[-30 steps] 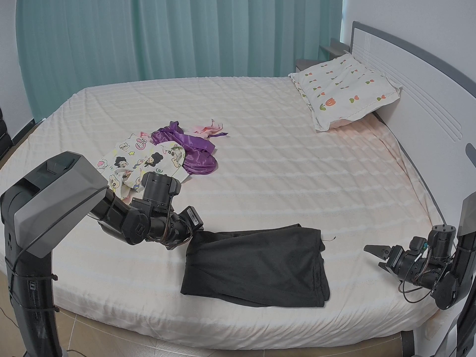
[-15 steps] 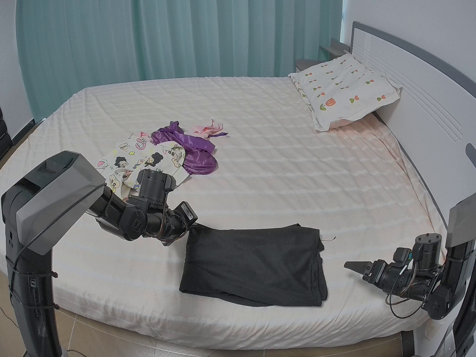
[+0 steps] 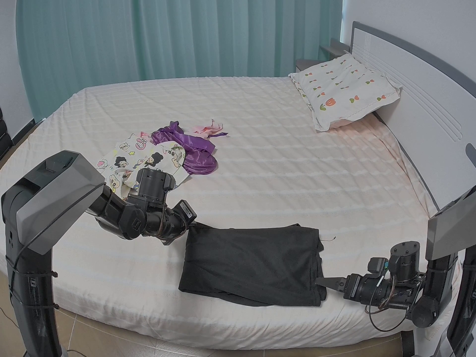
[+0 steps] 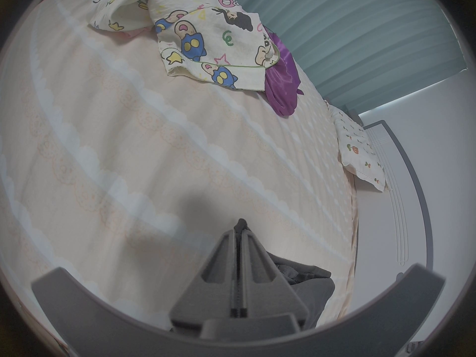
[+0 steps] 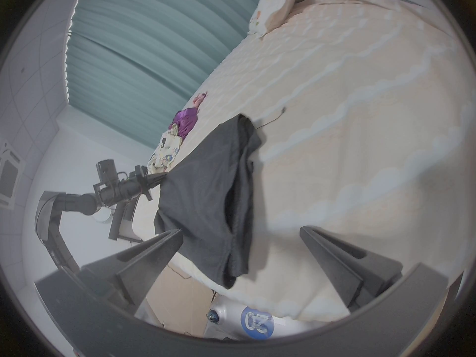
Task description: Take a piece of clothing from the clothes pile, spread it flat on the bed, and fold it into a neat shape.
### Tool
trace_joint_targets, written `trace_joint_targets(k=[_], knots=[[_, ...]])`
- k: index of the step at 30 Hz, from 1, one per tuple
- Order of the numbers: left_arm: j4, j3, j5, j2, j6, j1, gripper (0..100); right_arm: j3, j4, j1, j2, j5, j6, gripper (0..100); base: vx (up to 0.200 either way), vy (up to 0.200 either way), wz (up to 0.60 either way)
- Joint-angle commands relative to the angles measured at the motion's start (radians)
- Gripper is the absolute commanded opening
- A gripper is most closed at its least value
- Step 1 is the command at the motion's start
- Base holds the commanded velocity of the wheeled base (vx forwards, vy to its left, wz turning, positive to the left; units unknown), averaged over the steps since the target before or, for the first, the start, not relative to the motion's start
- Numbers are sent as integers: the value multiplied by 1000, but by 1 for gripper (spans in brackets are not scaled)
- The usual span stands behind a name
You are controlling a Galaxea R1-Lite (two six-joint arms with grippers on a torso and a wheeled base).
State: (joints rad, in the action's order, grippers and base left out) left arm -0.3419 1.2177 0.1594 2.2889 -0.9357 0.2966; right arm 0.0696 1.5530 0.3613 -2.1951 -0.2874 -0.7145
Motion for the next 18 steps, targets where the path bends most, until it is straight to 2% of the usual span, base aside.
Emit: trace_joint_targets(k=[1, 3, 7, 8, 14, 18], knots=[[0, -1, 0, 0, -3, -1, 0, 24, 12, 41, -28, 2, -2, 100, 0, 0, 0], [0, -1, 0, 3, -3, -4, 0, 47, 12, 79, -58, 19, -2, 100, 0, 0, 0], [0, 0, 0, 3, -3, -4, 0, 68, 12, 94, -89, 22, -2, 100, 0, 0, 0], [0, -1, 0, 3, -3, -4, 0, 81, 12, 99, -98, 25, -2, 0, 0, 0, 0], [0, -3, -1, 3, -8, -5, 0, 72, 10, 110, -98, 25, 3, 0, 0, 0, 0], [0, 0, -1, 4, -6, -10, 0, 44, 12, 88, -95, 25, 3, 0, 0, 0, 0]])
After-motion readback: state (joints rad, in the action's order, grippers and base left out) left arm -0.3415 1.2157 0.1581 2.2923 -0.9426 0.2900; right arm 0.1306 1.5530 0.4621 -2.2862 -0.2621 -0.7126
